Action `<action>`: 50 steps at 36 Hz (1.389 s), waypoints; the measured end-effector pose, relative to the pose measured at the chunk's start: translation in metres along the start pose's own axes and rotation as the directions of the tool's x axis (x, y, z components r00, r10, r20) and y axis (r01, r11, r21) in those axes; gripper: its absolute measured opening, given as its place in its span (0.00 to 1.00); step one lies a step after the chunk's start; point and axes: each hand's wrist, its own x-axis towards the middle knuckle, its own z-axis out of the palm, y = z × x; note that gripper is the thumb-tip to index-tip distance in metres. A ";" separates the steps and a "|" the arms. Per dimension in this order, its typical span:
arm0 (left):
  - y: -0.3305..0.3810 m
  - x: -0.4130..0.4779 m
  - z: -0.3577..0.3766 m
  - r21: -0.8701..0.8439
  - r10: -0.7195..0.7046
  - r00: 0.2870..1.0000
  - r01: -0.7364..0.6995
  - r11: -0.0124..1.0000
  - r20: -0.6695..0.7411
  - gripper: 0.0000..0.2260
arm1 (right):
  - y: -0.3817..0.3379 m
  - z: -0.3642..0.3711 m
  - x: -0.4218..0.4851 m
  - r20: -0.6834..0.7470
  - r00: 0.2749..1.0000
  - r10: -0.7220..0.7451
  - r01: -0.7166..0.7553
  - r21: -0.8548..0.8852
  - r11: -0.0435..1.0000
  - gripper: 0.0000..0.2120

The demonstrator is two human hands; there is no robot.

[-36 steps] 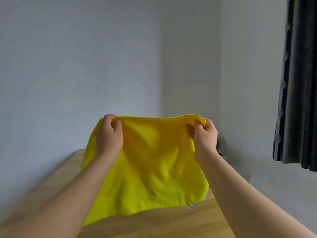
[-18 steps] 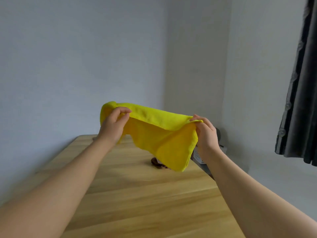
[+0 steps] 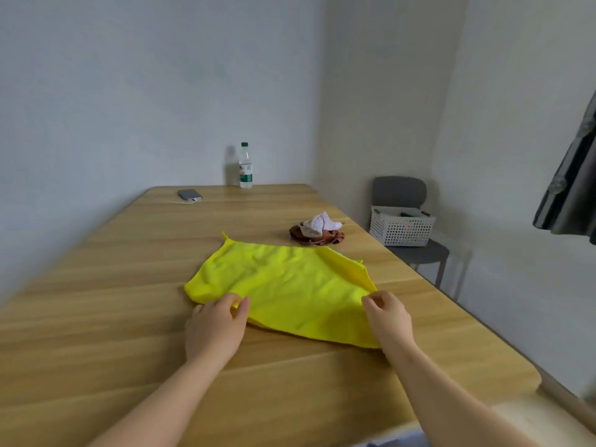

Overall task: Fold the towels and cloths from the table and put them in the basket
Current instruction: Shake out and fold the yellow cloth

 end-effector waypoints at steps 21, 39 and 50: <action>-0.013 0.054 0.002 0.150 -0.214 0.976 0.205 0.967 0.045 0.21 | 0.006 0.034 0.044 0.059 0.959 -0.276 0.216 -0.780 0.587 0.12; -0.016 0.046 0.002 0.104 -0.105 0.991 0.112 0.988 -0.078 0.13 | 0.005 0.028 0.032 0.029 0.967 -0.253 0.181 -0.781 0.598 0.14; -0.011 0.042 0.003 0.007 -0.220 0.966 0.223 0.975 -0.137 0.24 | 0.008 0.028 0.033 0.012 0.963 -0.268 0.176 -0.783 0.597 0.14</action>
